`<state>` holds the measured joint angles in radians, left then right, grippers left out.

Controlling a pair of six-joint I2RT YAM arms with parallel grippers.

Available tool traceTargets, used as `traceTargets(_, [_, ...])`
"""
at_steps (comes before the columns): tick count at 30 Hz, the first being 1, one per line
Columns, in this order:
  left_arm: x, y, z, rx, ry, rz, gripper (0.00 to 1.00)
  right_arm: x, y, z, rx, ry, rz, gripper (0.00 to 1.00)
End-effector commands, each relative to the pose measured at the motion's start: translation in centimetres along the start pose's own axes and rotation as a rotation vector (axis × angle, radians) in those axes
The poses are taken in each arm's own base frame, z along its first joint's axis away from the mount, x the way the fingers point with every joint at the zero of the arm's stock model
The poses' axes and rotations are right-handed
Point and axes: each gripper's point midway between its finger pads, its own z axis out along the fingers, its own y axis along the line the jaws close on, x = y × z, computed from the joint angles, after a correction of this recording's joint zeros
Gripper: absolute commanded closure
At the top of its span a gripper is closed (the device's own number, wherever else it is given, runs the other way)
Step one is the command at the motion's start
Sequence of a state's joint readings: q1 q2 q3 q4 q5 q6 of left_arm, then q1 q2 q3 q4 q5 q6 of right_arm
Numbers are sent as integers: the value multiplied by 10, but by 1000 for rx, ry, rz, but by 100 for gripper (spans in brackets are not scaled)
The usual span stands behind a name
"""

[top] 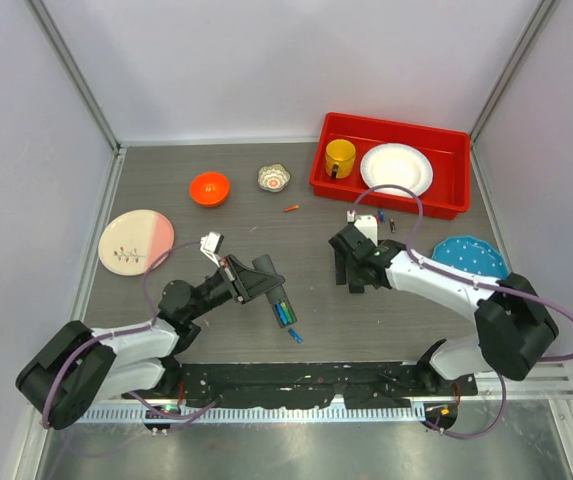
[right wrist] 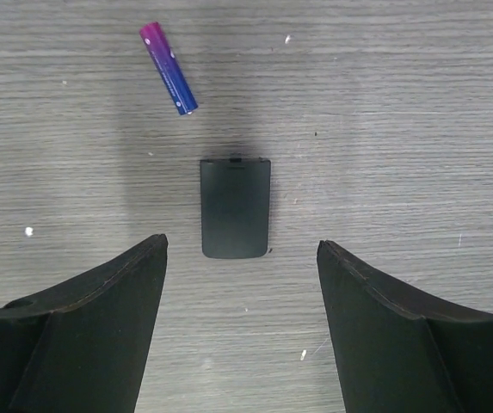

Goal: Load the batteries into the remote control
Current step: Pick up the battery cover at the center of the board.

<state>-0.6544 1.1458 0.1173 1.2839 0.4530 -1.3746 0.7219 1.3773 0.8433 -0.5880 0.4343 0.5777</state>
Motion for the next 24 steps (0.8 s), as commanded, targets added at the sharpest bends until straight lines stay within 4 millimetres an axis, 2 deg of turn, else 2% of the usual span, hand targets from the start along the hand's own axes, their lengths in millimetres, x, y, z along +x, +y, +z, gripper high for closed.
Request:
traceTargets(1, [-5, -23, -4, 73, -29, 106, 100, -9, 4, 12, -1, -5, 2, 24])
traceTargets(6, [-4, -20, -8, 43, -26, 123, 100, 7, 8, 26, -53, 53, 7, 27])
traceTargets(24, [-4, -14, -5, 20, -17, 120, 100, 36, 7, 48, -99, 133, -11, 37])
